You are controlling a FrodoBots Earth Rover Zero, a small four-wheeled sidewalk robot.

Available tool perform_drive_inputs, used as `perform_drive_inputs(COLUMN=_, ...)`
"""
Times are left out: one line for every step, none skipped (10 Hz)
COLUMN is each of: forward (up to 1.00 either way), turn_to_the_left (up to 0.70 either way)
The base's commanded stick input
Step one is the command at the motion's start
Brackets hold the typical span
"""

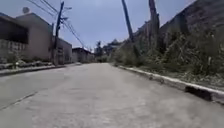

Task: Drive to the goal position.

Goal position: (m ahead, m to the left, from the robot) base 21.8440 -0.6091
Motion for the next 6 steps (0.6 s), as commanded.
perform_drive_inputs(forward=1.0, turn_to_the_left=0.03)
perform_drive_inputs(forward=1.0, turn_to_the_left=0.03)
perform_drive_inputs(forward=1.0, turn_to_the_left=0.03)
perform_drive_inputs(forward=1.0, turn_to_the_left=0.03)
perform_drive_inputs(forward=1.0, turn_to_the_left=0.03)
perform_drive_inputs(forward=1.0, turn_to_the_left=0.03)
